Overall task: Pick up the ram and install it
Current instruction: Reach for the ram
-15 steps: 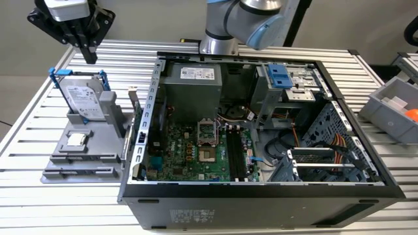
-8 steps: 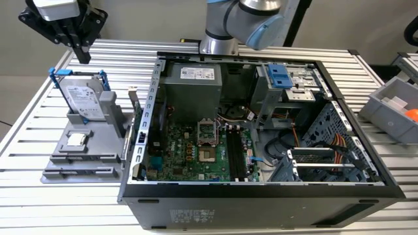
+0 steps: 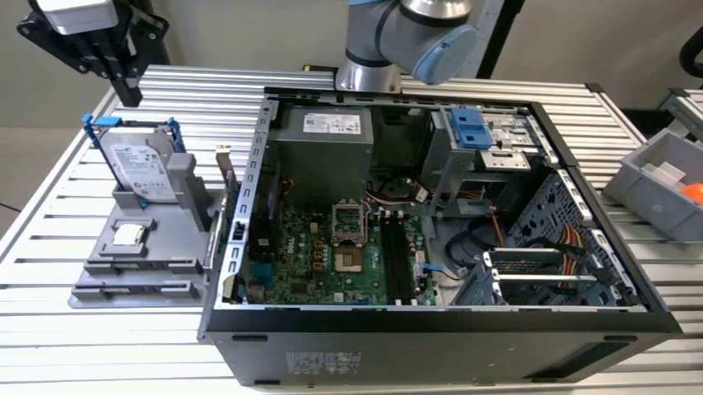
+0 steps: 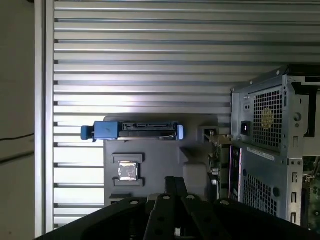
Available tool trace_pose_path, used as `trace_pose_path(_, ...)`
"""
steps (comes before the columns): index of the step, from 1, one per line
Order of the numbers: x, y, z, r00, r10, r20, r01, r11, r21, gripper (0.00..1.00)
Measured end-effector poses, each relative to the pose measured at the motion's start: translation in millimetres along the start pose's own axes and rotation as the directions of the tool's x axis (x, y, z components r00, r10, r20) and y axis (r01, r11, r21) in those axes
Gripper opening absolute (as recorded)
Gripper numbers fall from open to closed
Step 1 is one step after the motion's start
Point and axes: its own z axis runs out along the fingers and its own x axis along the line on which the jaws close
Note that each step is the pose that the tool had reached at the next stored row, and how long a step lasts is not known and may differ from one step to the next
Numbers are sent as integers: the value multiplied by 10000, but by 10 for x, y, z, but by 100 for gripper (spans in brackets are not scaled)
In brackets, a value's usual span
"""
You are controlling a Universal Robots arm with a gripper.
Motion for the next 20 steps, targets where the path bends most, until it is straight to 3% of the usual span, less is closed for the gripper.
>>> trace_pose_path(9,129,0,-2,10000,3,-59,-3,10000,0,0)
trace_pose_path(20,134,-18,-3,10000,3,-61,-3,10000,1,0)
